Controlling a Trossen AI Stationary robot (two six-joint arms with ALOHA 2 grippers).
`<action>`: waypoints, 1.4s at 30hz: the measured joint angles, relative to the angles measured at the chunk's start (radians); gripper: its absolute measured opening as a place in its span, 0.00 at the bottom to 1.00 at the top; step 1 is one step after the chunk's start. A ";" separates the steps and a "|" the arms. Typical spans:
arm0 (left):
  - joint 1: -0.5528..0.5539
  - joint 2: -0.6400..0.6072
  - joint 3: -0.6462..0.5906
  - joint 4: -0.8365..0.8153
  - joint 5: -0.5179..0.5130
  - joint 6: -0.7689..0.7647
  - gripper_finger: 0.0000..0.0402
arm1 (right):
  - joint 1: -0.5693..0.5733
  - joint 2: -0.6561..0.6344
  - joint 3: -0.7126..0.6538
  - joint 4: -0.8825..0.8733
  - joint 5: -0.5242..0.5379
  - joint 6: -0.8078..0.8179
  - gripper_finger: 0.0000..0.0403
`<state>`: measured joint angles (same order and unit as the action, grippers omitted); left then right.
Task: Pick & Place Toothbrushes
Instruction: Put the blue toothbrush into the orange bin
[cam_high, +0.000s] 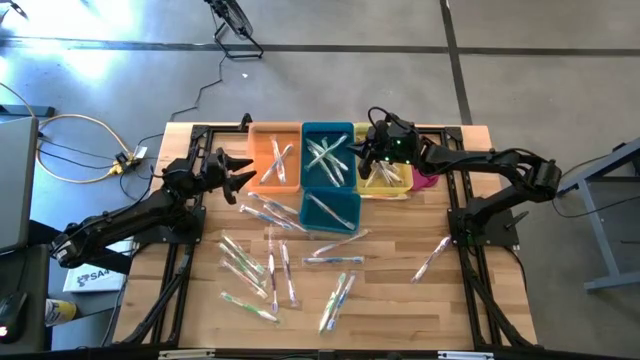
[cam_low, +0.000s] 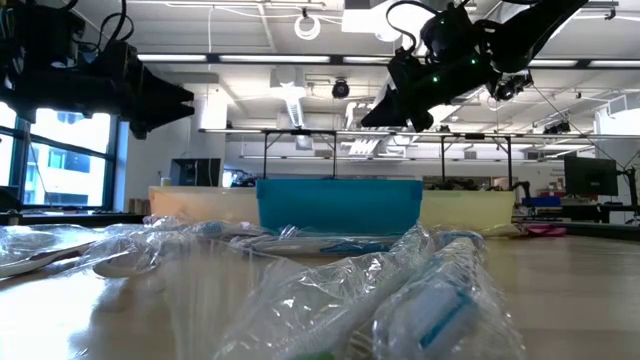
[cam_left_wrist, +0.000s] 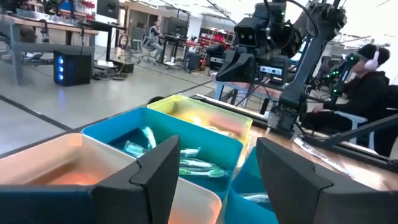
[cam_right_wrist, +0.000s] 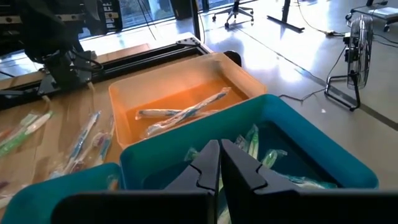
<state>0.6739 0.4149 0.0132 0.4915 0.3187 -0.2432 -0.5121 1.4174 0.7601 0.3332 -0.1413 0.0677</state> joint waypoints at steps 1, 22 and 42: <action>0.000 0.000 0.000 0.000 0.000 0.000 0.51 | 0.000 0.000 0.000 0.000 0.000 -0.010 0.02; 0.000 0.000 0.023 -0.026 0.001 -0.032 0.51 | 0.000 0.000 0.000 0.000 0.000 -0.039 0.02; 0.000 0.000 0.037 -0.083 0.007 -0.077 0.35 | 0.000 0.000 0.000 0.000 0.000 -0.038 0.02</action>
<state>0.6739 0.4149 0.0505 0.4083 0.3260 -0.3199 -0.5122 1.4174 0.7601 0.3334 -0.1413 0.0296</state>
